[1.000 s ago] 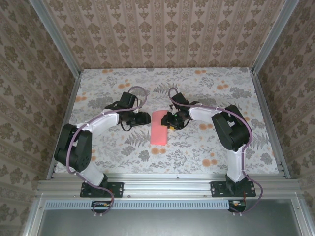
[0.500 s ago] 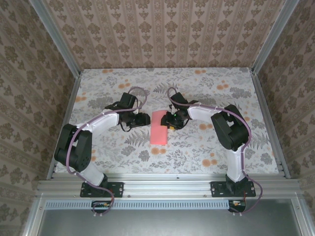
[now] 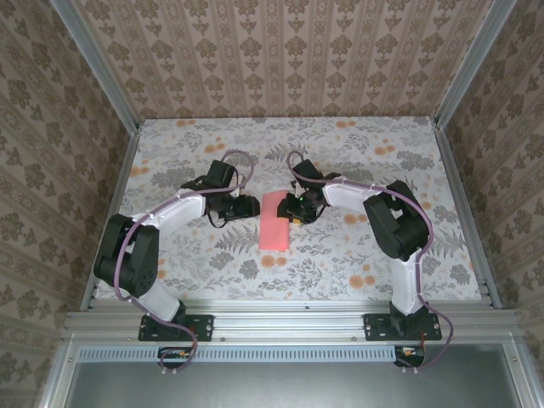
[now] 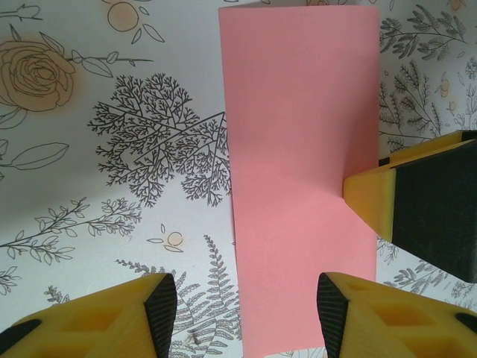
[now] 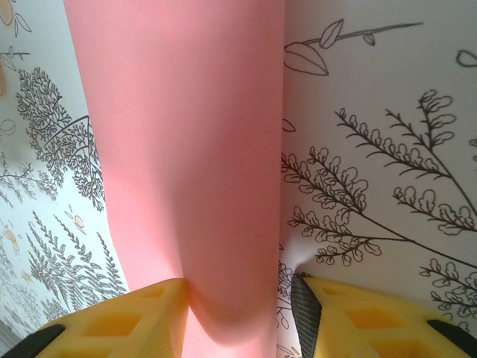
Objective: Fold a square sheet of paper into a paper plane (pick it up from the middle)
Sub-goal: Hold the square sheet of paper at the center of the table.
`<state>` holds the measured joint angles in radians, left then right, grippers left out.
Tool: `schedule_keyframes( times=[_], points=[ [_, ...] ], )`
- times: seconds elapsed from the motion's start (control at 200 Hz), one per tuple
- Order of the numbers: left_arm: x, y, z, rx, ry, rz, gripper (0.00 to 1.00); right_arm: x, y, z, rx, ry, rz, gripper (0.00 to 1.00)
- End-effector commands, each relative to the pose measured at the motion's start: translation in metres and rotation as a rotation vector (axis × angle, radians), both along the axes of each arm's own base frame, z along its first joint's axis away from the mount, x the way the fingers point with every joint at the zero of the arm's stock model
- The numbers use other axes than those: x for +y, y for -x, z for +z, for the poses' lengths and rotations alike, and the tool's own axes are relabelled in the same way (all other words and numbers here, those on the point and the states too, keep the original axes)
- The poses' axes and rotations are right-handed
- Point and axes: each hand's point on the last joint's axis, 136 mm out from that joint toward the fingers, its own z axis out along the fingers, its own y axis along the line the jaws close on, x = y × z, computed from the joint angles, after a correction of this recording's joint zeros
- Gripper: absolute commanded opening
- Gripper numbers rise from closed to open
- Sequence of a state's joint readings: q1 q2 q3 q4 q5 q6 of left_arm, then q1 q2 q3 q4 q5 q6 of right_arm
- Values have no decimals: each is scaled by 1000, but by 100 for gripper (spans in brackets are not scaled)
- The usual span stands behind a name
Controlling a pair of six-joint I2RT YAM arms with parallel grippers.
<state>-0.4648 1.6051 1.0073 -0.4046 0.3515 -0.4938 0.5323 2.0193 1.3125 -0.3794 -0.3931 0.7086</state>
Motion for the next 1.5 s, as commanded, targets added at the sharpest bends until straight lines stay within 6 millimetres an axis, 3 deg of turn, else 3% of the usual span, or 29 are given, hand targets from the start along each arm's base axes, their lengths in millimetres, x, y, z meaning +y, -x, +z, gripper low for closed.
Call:
schedule_keyframes(
  times=[0.0,0.385,0.495,0.855,1.495],
  points=[
    [-3,1,5,-8,30,-5,55,-6,8,-23,40,74,10,46],
    [-21,1,-6,10,65,-9,50,-7,10,-25,47,81,6,45],
    [-27,-1,-8,13,75,-8,44,-7,10,-25,46,80,7,45],
    [-37,-4,-31,48,66,-13,36,-6,10,-27,49,77,5,46],
    [-52,-10,-41,54,74,-37,25,-7,10,-31,56,91,10,46]
  ],
)
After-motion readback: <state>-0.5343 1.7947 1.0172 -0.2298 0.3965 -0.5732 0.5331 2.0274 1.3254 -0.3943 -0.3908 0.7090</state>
